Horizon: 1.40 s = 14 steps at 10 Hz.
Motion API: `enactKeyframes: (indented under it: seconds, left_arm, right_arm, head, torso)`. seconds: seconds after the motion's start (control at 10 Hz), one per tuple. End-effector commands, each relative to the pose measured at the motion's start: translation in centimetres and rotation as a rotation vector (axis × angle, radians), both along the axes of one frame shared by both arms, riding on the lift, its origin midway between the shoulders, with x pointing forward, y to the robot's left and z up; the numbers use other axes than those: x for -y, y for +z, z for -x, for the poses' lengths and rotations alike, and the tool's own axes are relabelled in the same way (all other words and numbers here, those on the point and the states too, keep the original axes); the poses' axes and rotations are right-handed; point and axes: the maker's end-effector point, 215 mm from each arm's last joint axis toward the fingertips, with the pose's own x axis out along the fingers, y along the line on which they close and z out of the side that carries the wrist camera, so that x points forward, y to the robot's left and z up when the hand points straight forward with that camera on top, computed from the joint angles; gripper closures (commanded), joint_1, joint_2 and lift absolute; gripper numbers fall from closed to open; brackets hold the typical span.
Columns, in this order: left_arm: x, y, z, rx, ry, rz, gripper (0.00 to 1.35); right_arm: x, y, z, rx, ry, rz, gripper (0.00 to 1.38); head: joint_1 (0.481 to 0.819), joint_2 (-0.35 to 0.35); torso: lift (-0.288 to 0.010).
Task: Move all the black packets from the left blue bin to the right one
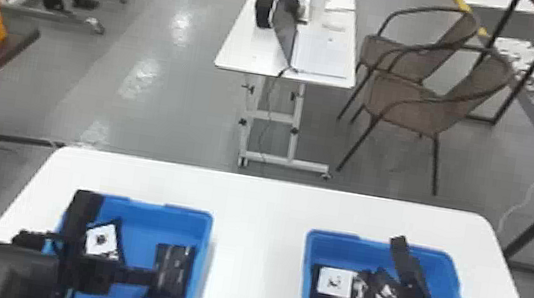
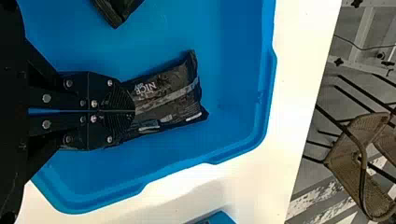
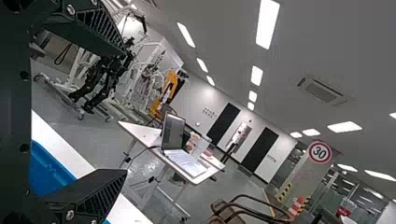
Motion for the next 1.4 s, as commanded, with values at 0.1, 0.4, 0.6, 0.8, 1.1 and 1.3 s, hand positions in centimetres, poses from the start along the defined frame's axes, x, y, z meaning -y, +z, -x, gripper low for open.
enactKeyframes:
  seconds: [0.1,0.4,0.6,0.8,1.1,1.3]
  left_arm:
    - [-1.0,-1.1,0.7,-0.047,0.013,-0.018,0.72]
    - [-1.1,-0.8,0.2,-0.041,0.044,0.004,0.18]
    - [-0.4,-2.6,-0.1,-0.056,0.094,0.041,0.15]
    - [0.3,-3.6,-0.7,-0.074,0.081,0.042,0.15]
    - [1.7,-2.4,-3.3,-0.021,0.047,0.064,0.15]
    - [2.9,-2.8,-3.7,-0.029,0.029,0.085,0.18]
  right_arm:
    - [-0.1,0.0,0.0,0.001,0.002,-0.006,0.11]
    - [-0.1,-0.1,0.1,0.000,0.002,-0.016,0.11]
    - [-0.2,-0.3,0.1,-0.002,0.005,-0.027,0.11]
    - [-0.5,-0.1,-0.1,0.007,0.018,-0.032,0.11]
    - [-0.4,-0.4,0.2,0.000,0.014,-0.042,0.11]
    - [-0.4,-0.6,0.3,-0.002,0.016,-0.049,0.11]
  head:
    - [0.695,0.048]
    - [0.695,0.057]
    - [0.695,0.063]
    - [0.695,0.054]
    - [0.695,0.037]
    - [0.695,0.026]
  torso:
    - [0.000]
    - [0.000]
    - [0.000]
    - [0.000]
    - [0.000]
    - [0.000]
